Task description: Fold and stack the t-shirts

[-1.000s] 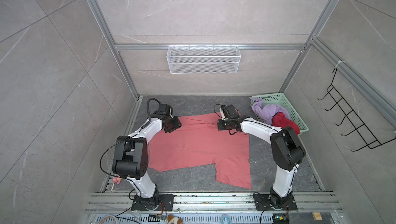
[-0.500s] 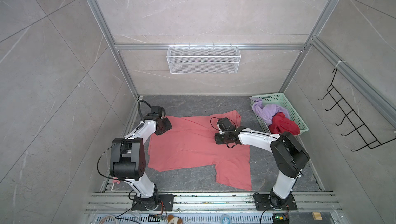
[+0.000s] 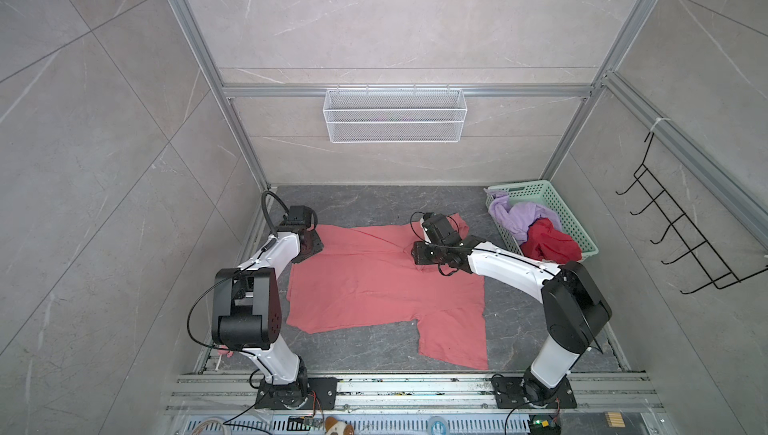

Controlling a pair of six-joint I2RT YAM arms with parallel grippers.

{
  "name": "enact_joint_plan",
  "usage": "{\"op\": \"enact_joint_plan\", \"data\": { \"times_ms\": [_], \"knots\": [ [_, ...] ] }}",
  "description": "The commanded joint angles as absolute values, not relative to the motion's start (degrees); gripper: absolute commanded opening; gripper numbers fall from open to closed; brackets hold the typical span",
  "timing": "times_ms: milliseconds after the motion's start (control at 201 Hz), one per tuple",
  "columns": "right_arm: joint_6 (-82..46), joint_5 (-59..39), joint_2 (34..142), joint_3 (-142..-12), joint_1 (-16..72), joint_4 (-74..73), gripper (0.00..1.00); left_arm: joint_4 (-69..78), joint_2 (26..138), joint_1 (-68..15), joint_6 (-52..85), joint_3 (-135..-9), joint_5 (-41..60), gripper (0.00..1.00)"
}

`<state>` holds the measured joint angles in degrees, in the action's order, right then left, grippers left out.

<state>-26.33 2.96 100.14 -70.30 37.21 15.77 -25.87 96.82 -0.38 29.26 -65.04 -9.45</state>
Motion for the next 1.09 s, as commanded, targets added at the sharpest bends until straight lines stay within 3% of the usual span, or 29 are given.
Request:
{"op": "enact_joint_plan", "data": {
  "times_ms": [0,333,592,826,1090],
  "knots": [
    [-23.3,7.1,102.2,-74.5,35.9,17.5,0.55,-25.5,99.3,1.9,28.8,-67.5,-8.1,0.47],
    [-28.3,-2.2,111.0,-81.5,21.6,16.5,0.57,-21.2,105.7,2.8,28.9,-76.1,4.8,0.48],
    [-31.4,-4.7,119.9,-87.7,19.2,16.1,0.56,-19.2,114.5,2.9,32.9,-82.3,10.7,0.48],
    [-34.0,-2.4,126.3,-92.0,17.6,19.7,0.55,-19.3,120.0,3.7,36.2,-84.4,10.5,0.48],
    [-37.3,-2.7,127.5,-87.9,12.2,21.9,0.54,-17.8,122.0,8.8,40.3,-81.8,10.0,0.47]
  ]
}}
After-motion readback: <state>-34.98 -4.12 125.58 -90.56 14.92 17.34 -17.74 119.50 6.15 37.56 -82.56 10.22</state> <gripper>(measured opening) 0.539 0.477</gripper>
